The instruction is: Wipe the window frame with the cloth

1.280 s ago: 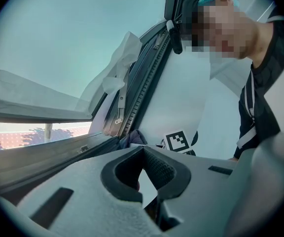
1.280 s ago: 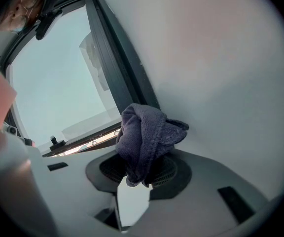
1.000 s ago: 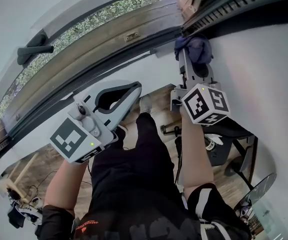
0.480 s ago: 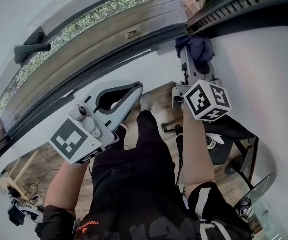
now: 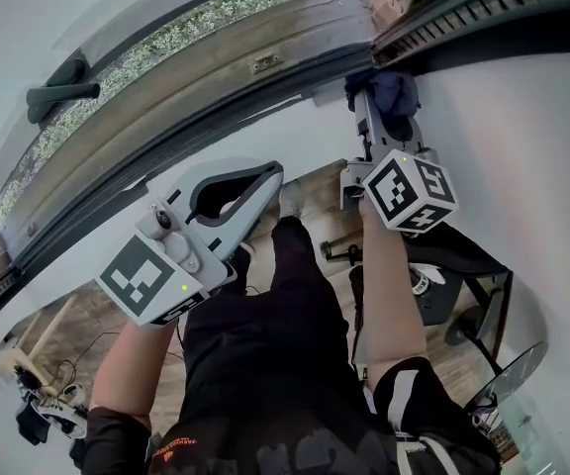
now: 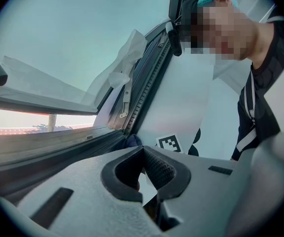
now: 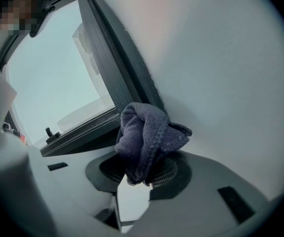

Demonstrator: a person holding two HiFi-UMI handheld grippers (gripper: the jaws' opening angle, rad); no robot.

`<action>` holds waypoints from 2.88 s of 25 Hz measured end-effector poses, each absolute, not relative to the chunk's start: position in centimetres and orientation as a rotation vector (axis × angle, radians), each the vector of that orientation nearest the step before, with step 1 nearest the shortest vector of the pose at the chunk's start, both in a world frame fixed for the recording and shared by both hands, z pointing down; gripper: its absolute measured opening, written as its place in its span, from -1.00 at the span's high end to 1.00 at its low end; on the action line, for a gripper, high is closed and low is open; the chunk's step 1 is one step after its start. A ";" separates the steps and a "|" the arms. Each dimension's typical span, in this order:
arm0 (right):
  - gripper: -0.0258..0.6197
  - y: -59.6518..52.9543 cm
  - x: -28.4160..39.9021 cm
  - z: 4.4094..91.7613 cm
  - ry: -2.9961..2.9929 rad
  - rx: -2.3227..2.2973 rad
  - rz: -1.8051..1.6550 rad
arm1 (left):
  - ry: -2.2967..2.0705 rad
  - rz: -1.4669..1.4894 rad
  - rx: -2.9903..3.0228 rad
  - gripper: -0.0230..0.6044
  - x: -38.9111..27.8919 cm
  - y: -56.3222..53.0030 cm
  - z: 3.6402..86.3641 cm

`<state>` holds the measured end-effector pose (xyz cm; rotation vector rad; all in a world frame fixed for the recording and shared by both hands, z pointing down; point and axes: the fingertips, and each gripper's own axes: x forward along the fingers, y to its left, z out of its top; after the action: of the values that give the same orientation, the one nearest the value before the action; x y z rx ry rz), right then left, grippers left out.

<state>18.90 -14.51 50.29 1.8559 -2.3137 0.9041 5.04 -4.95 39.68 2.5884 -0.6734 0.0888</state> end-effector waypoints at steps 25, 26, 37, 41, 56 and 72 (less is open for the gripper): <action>0.59 -12.7 13.5 49.3 -2.379 1.737 0.868 | -0.724 0.069 2.572 0.86 1.3 -2.5 39.5; 0.59 -12.6 13.2 49.3 -2.382 1.731 0.868 | -0.725 0.070 2.571 0.86 1.1 -2.3 39.5; 0.59 -11.0 9.7 49.0 -2.407 1.678 0.863 | -0.751 0.058 2.568 0.86 -1.4 -0.6 39.2; 0.59 -10.4 8.4 49.0 -2.414 1.658 0.859 | -0.765 0.047 2.565 0.86 -2.4 0.0 39.2; 0.59 -8.1 3.1 48.8 -2.448 1.572 0.859 | -0.834 0.022 2.547 0.86 -6.7 2.6 38.9; 0.59 -6.2 -0.1 48.0 -2.498 1.467 0.847 | -0.876 0.003 2.550 0.86 -7.7 4.1 37.9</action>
<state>-0.09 -6.21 48.04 1.4671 -2.4978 0.8474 -7.74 4.11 37.89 2.5498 -0.8763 0.0026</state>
